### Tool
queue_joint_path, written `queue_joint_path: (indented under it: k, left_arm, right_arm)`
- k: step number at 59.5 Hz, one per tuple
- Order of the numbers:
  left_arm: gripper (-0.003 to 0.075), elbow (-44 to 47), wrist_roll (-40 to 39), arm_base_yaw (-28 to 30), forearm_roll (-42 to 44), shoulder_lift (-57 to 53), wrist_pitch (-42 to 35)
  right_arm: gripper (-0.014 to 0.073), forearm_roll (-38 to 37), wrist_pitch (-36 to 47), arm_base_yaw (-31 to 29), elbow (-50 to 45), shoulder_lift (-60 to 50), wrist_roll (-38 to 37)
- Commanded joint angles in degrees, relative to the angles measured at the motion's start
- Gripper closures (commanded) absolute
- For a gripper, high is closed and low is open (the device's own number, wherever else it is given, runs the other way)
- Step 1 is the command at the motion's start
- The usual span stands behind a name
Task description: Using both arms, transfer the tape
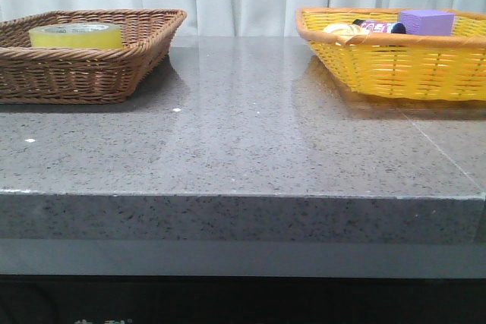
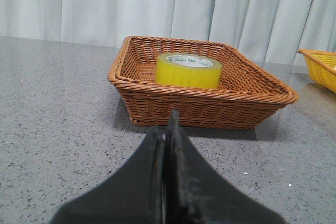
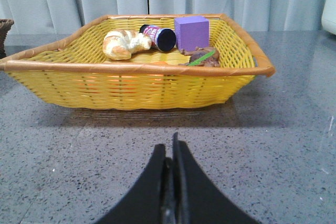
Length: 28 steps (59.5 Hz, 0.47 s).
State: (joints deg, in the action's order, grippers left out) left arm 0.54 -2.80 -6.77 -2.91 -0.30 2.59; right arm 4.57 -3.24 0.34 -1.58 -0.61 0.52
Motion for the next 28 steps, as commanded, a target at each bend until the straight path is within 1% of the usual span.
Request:
queue_joint_path:
  k: [1,28]
  left_arm:
    - [0.074,2.25,-0.16,0.0,-0.31,-1.02,-4.72]
    - [0.074,2.25,-0.16,1.92,-0.31,-1.14,-4.61]
  right_arm:
    - [0.0662,-0.33,4.07,-0.34,1.5,-1.49,0.46]
    - [0.0662,-0.33,4.07,-0.34,1.5,-1.49,0.46]
